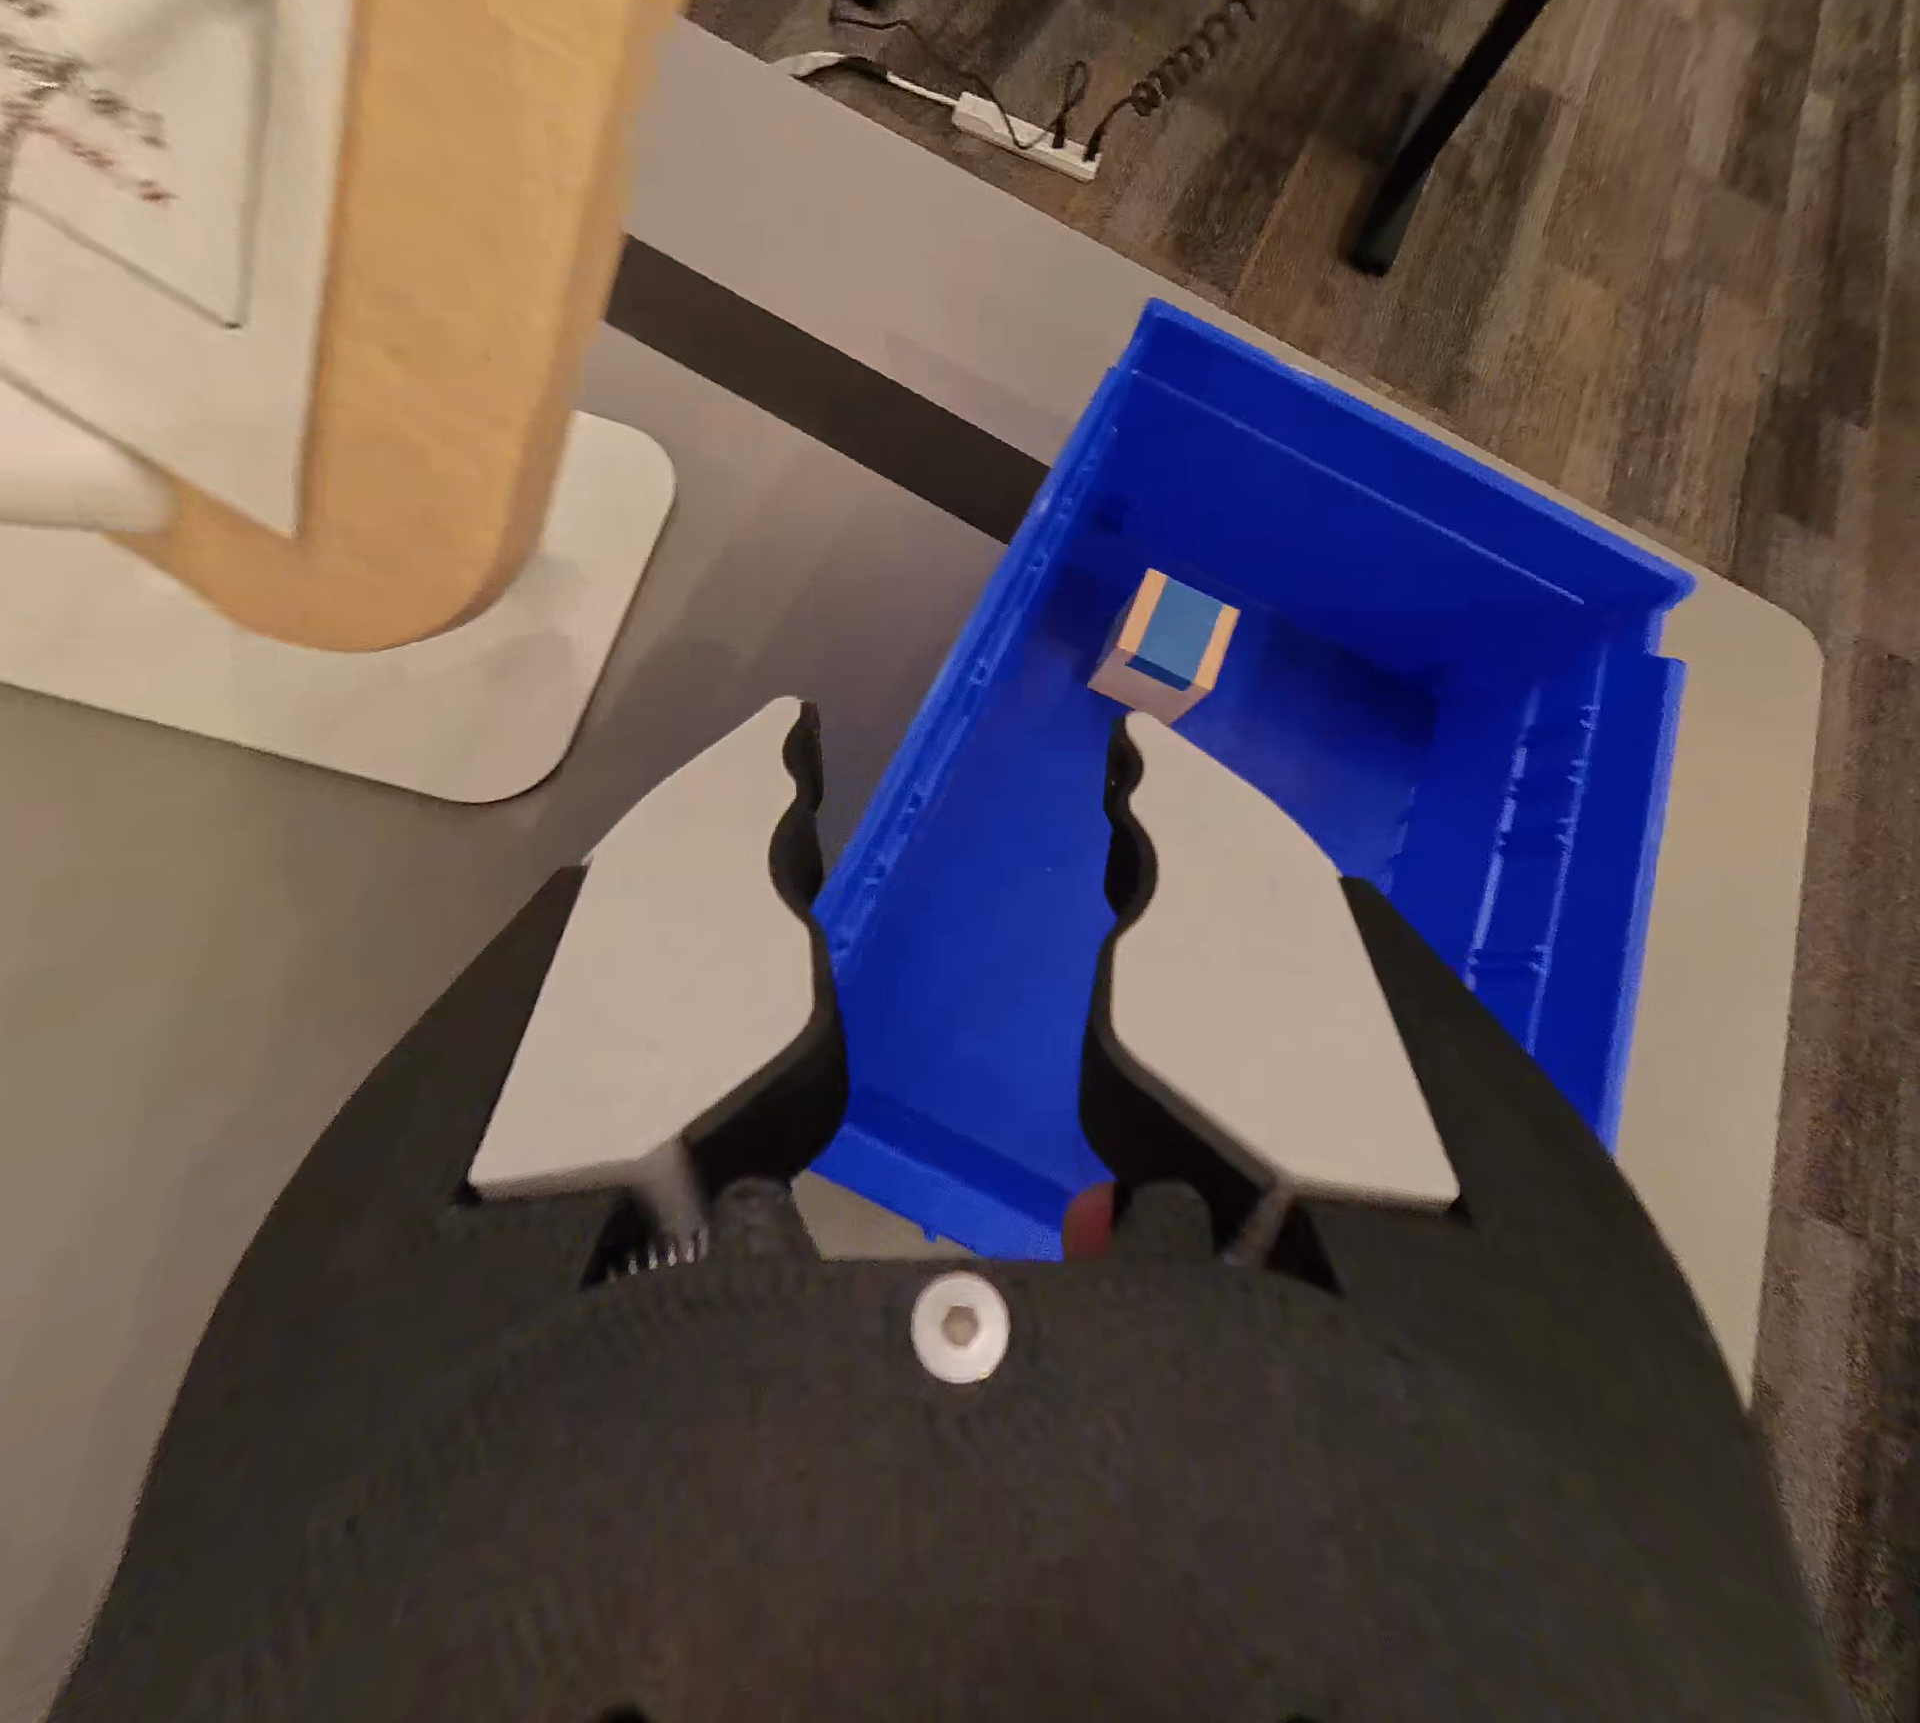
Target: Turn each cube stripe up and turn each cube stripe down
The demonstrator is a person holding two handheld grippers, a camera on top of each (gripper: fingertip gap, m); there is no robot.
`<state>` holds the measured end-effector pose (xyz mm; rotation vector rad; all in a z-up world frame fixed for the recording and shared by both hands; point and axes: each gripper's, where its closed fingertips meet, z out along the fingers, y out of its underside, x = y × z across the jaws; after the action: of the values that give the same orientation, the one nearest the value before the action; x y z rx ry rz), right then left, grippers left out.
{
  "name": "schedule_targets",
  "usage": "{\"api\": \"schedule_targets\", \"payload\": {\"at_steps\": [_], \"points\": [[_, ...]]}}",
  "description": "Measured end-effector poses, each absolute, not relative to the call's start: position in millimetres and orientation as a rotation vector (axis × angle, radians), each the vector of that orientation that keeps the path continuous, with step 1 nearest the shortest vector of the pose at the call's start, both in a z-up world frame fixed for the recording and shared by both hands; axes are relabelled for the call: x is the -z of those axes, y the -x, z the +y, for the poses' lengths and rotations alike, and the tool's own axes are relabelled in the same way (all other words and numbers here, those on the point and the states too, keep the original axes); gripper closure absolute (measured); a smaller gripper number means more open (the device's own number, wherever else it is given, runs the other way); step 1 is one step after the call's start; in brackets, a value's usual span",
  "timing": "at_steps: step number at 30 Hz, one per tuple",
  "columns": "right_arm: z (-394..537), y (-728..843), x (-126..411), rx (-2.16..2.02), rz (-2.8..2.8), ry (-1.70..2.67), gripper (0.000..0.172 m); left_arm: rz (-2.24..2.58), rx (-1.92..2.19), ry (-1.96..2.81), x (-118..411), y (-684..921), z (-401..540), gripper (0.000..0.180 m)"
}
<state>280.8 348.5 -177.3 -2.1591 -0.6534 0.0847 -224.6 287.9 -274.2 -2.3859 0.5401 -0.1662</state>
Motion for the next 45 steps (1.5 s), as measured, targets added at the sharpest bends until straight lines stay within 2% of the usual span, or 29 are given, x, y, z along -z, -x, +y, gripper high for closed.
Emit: {"api": "schedule_targets", "payload": {"at_steps": [3,5,7,9,13,15,17,22,26,30,35,39,45], "points": [[340,-271,177,-0.087,-0.688,2.143,0.120,0.486,0.092,2.510,300,236,295,0.113],[336,-265,178,-0.095,-0.706,2.136,0.121,0.471,0.077,2.590,314,239,297,0.115],[332,-260,178,-0.086,-0.731,2.129,0.121,0.447,0.146,2.622,317,235,301,0.120],[329,-255,178,-0.089,-0.746,2.120,0.121,0.451,0.167,2.655,321,234,304,0.135],[319,-243,169,-0.118,-0.773,2.085,0.122,0.470,0.158,2.626,319,236,310,0.136],[307,-228,158,-0.168,-0.812,2.034,0.124,0.449,0.166,2.538,304,238,309,0.137],[287,-199,140,-0.315,-0.856,1.944,0.128,0.420,0.285,2.342,267,229,305,0.137],[204,-90,100,-1.055,-0.993,1.716,0.131,0.573,0.704,1.547,124,166,238,0.137],[160,-26,81,-1.560,-0.997,1.574,0.129,0.623,0.955,1.130,61,121,170,0.138],[134,18,80,-1.781,-1.020,1.550,0.113,0.704,1.098,0.989,57,77,136,0.138],[125,33,80,-2.072,-0.917,1.573,0.104,0.884,0.875,0.983,65,45,124,0.138],[119,27,75,-2.272,-0.875,1.522,0.113,1.006,0.727,0.982,61,31,118,0.138],[117,16,64,-2.394,-0.829,1.412,0.113,1.075,0.642,0.993,66,26,121,0.138]]}}
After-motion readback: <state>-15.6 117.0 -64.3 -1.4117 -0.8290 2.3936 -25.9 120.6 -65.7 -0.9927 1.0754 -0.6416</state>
